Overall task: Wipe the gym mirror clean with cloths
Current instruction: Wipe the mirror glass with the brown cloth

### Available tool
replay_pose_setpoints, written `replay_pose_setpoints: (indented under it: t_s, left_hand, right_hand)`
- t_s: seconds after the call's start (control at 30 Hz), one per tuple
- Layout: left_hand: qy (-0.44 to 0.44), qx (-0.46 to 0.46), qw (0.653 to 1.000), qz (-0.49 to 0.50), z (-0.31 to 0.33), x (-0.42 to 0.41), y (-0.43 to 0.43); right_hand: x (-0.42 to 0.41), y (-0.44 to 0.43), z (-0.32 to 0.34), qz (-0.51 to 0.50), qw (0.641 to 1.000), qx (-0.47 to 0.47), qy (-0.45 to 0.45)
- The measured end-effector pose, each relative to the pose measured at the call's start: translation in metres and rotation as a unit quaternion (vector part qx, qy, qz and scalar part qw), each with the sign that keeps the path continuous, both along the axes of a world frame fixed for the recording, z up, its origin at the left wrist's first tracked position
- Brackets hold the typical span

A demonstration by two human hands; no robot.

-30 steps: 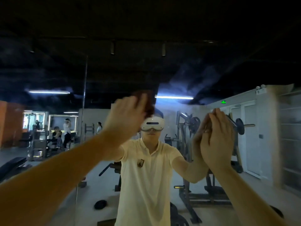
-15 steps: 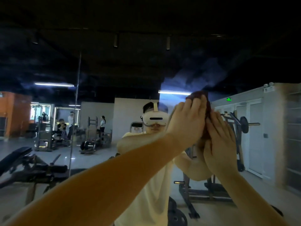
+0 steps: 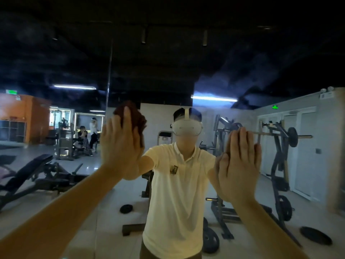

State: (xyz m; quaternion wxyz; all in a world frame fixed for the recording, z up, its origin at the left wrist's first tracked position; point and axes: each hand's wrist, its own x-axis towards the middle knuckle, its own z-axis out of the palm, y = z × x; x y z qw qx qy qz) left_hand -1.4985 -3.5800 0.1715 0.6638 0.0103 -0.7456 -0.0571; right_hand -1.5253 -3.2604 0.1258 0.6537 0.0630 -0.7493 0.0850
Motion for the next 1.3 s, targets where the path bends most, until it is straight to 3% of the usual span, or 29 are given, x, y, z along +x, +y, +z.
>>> replay_pose_setpoints:
  t_s: [0.17,0.27,0.43,0.67,0.83,0.97,1.1,1.2,1.3]
  left_hand:
    - [0.039,-0.055,0.995,-0.072,-0.007,-0.013,0.131]
    - [0.016,-0.143,0.983,-0.114,-0.016,-0.017,0.196]
    - [-0.008,-0.287,0.953,-0.099,-0.031,-0.011,0.164]
    - [-0.028,-0.104,0.994,0.019,-0.086,0.008,-0.028]
    - [-0.04,-0.008,0.998,-0.039,-0.106,0.004,0.028]
    - [-0.035,-0.072,0.99,-0.117,-0.121,-0.004,0.141]
    - [-0.078,-0.198,0.965,-0.151,-0.137,0.003,0.209]
    - [-0.073,-0.251,0.955,-0.142,-0.146,0.003,0.185]
    - [-0.056,-0.24,0.964,-0.1,-0.17,0.002,0.106]
  right_hand:
    - [-0.004,0.019,-0.006,0.029,0.997,0.072,0.029]
    - [-0.009,0.034,-0.007,0.042,0.995,0.088,0.029]
    - [0.012,0.029,-0.034,0.053,0.997,0.048,0.013]
    - [0.025,0.01,-0.075,0.03,0.999,-0.003,-0.039]
    - [0.028,0.003,-0.086,0.035,0.998,-0.008,-0.055]
    - [0.033,0.014,-0.084,0.052,0.994,0.024,-0.097]
    - [0.042,0.026,-0.088,0.034,0.988,0.06,-0.137]
    - [0.049,0.029,-0.106,0.048,0.985,0.048,-0.157]
    - [0.058,0.018,-0.132,0.061,0.983,0.021,-0.175]
